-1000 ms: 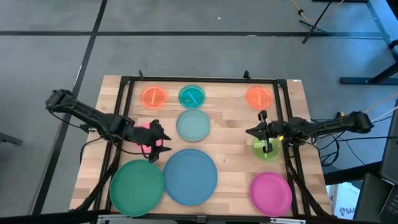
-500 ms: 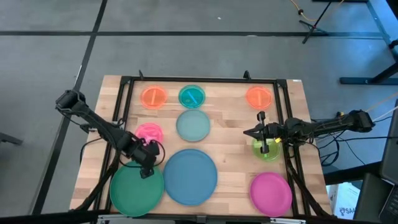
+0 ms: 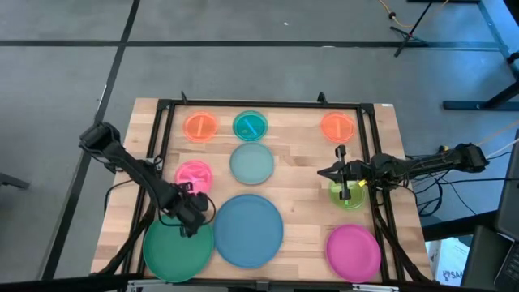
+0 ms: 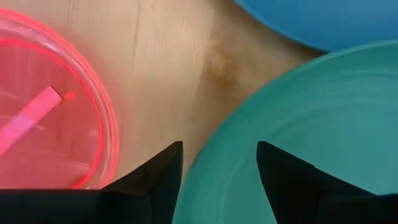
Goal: Stack plastic plates
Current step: Stack the dark green plate on the dark blue plate
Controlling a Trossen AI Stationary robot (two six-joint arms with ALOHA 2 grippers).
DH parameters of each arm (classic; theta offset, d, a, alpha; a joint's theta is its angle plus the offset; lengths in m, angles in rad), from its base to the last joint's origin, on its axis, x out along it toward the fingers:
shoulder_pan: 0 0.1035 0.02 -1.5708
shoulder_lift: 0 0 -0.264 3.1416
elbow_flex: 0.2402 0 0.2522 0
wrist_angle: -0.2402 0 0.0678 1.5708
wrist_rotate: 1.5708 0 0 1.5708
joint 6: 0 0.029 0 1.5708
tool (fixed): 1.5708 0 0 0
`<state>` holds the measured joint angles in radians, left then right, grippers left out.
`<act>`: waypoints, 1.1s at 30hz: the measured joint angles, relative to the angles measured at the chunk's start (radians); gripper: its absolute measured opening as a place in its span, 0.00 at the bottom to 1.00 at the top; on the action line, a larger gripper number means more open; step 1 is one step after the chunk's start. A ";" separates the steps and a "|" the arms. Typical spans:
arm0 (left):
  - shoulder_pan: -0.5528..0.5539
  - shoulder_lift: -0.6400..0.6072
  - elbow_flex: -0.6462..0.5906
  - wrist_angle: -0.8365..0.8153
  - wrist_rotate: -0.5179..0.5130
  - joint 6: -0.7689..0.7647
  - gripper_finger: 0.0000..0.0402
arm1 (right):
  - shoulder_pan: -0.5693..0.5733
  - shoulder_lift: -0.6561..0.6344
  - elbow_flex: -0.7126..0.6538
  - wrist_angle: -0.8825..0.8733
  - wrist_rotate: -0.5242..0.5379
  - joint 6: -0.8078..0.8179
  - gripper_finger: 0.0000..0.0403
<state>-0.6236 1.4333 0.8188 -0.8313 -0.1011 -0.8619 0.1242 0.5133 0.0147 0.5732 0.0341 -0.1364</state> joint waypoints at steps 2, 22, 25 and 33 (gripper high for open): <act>0.000 0.016 0.000 0.001 -0.005 0.004 0.50 | 0.000 0.000 0.000 0.000 0.000 0.000 0.01; 0.061 0.066 -0.024 0.004 0.156 0.030 0.16 | 0.000 -0.001 0.000 -0.025 0.034 0.000 0.01; 0.059 0.065 -0.032 0.003 0.176 0.076 0.07 | 0.000 0.000 0.000 -0.025 0.050 0.000 0.01; 0.061 0.043 -0.018 0.008 0.209 0.085 0.02 | 0.000 0.000 0.000 -0.032 0.053 0.000 0.01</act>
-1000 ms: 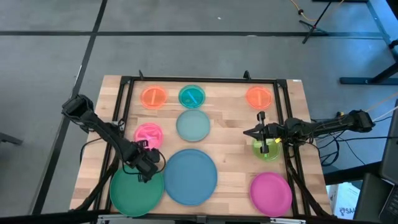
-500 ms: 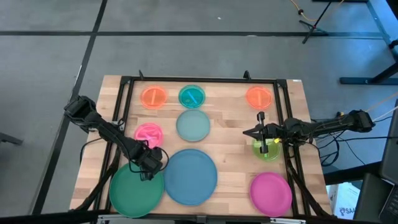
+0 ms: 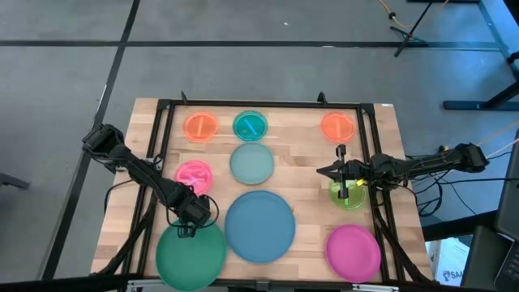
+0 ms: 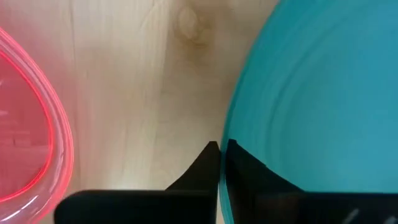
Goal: Stack plastic plates
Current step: Stack the dark green plate on the dark blue plate
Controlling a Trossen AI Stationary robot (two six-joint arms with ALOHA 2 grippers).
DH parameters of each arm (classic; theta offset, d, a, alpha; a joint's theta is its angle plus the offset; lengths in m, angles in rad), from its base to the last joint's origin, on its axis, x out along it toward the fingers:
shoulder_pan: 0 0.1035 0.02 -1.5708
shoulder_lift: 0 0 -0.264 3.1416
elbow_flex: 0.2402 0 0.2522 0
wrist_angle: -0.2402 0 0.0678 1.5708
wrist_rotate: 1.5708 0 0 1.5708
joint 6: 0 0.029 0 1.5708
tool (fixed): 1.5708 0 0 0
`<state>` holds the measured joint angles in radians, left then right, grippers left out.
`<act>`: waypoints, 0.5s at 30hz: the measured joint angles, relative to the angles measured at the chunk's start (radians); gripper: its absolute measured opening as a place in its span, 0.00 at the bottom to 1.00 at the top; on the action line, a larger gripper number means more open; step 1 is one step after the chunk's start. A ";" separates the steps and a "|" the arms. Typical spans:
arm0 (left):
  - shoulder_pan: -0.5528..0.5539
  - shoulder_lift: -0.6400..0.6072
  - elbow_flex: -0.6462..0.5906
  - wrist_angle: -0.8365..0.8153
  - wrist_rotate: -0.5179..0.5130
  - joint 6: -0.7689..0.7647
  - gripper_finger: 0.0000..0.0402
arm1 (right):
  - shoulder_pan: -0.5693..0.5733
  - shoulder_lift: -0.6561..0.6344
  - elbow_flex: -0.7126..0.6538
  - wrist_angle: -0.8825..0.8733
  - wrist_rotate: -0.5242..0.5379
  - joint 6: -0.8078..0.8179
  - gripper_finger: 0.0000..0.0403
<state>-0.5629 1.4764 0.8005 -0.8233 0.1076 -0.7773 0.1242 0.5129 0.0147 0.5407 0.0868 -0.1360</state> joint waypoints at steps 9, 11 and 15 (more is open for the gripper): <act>0.034 -0.084 0.092 0.002 -0.043 -0.028 0.01 | 0.000 0.000 0.000 0.000 0.010 0.000 0.01; 0.053 -0.092 0.125 0.001 -0.065 -0.028 0.01 | 0.000 0.000 0.000 -0.005 0.010 0.000 0.01; 0.098 -0.091 0.192 0.020 -0.109 -0.026 0.01 | 0.000 0.000 0.000 -0.010 0.017 0.000 0.01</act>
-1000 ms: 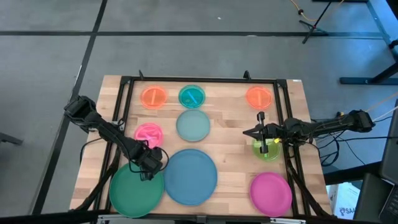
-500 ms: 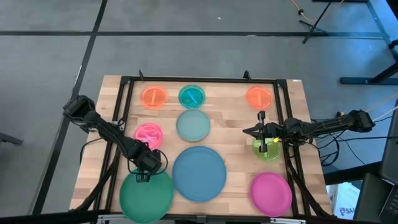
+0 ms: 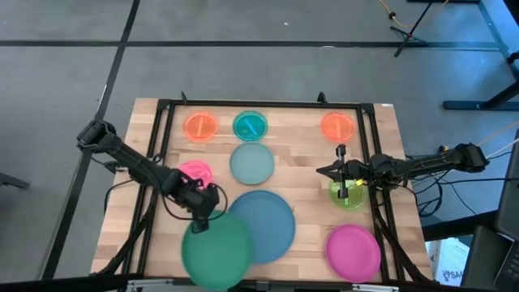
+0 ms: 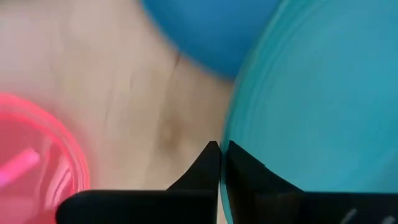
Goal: Stack plastic plates
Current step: Stack the dark green plate on the dark blue plate
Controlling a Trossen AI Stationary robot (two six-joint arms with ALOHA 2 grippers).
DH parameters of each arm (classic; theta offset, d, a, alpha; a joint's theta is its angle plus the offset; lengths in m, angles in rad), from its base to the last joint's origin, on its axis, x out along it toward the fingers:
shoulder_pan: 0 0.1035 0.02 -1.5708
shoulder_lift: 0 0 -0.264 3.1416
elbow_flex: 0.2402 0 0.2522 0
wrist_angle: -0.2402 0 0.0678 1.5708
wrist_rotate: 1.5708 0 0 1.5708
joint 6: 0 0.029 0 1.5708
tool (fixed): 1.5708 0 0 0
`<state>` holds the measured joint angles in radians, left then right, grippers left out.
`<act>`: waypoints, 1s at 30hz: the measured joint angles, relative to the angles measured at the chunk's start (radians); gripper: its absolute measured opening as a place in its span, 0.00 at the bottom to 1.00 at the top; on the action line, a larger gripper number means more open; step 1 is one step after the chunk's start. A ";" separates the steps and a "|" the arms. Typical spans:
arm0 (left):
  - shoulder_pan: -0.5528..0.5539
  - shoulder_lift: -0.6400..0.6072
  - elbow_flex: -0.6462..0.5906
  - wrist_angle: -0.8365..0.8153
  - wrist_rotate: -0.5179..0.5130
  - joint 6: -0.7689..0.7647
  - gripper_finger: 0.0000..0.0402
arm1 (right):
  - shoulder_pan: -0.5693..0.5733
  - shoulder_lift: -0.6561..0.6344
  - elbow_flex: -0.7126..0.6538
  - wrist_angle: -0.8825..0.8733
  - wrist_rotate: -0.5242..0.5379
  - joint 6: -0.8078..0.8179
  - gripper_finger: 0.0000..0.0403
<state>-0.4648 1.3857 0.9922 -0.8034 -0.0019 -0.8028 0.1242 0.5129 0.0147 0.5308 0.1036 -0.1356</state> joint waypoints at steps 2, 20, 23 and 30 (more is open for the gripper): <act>0.027 0.000 0.023 0.038 -0.023 0.002 0.01 | 0.000 0.000 0.000 -0.003 0.001 0.000 0.01; 0.230 0.151 -0.036 0.368 -0.212 0.242 0.02 | 0.000 0.000 0.000 0.001 0.017 0.060 0.01; 0.239 0.188 -0.036 0.380 -0.189 0.270 0.02 | 0.000 0.000 0.000 -0.001 0.028 0.060 0.01; 0.263 0.227 -0.036 0.374 -0.136 0.276 0.06 | 0.000 0.000 0.000 -0.006 0.018 0.128 0.01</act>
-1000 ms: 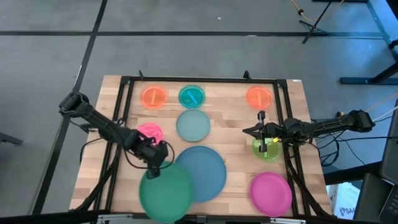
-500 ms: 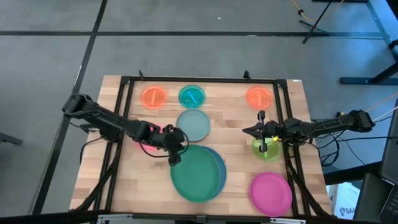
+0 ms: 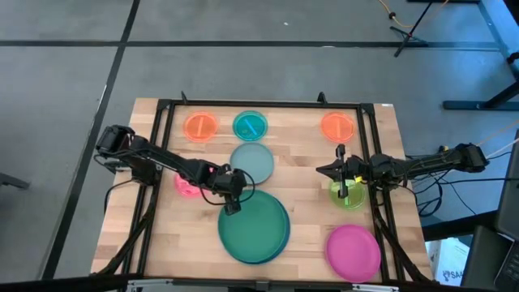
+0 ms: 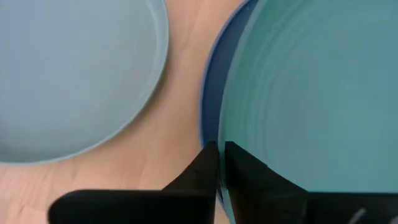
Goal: Stack plastic plates
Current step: Stack the dark green plate on the dark blue plate, then stack the pink plate on the dark green plate
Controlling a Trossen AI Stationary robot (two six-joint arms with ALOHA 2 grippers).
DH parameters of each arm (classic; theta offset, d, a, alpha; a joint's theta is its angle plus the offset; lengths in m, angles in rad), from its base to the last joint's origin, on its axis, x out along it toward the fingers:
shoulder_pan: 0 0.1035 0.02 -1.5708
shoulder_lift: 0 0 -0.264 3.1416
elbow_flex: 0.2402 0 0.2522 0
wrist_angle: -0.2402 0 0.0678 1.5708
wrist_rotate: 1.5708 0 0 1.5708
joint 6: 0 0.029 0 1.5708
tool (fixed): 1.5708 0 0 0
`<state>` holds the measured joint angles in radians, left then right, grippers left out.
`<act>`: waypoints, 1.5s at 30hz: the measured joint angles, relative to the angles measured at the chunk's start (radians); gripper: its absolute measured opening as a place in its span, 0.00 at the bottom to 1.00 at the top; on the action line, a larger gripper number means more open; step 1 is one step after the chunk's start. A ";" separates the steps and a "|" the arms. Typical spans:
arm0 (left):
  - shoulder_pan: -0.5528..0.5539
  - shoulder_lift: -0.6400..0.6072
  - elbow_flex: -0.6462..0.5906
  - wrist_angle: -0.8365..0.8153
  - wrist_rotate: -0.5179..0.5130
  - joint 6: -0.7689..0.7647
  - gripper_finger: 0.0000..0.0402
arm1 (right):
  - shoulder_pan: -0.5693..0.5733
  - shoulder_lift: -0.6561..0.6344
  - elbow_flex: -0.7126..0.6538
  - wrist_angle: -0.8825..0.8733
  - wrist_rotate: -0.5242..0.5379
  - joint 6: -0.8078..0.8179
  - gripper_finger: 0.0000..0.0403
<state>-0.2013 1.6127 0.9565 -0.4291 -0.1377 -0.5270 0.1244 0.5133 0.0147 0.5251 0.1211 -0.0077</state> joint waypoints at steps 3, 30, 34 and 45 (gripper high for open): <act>0.001 0.000 0.000 -0.002 -0.002 -0.009 0.13 | 0.000 0.000 0.000 -0.003 0.000 0.003 0.01; -0.233 -0.021 -0.317 1.198 -0.238 0.590 0.29 | 0.074 0.368 0.516 -0.868 -0.266 0.350 0.49; -0.245 -0.021 -0.367 1.306 -0.239 0.586 0.29 | 0.212 0.413 0.562 -0.978 -0.271 0.508 0.49; -0.222 -0.021 -0.370 1.356 -0.247 0.558 0.29 | 0.606 0.478 0.570 -1.077 -0.136 0.817 0.49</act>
<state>-0.4236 1.5913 0.5861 0.9270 -0.3847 0.0309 0.7302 0.9910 0.5846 -0.5522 -0.0145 0.8097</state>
